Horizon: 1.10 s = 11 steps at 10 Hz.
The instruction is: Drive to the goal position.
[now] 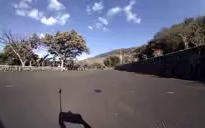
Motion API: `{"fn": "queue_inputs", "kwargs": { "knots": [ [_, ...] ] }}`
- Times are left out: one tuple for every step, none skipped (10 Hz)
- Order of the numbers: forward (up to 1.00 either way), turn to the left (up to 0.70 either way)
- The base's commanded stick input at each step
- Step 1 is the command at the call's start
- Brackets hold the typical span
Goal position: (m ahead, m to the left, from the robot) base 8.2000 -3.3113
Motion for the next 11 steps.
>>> {"fn": "queue_inputs", "kwargs": {
  "knots": [
    [0.50, 0.00],
    [0.50, 0.00],
    [0.50, 0.00],
    [0.50, 0.00],
    [0.50, 0.00],
    [0.50, 0.00],
    [0.50, 0.00],
    [0.50, 0.00],
    [0.50, 0.00],
    [0.50, 0.00],
    [0.50, 0.00]
  ]
}}
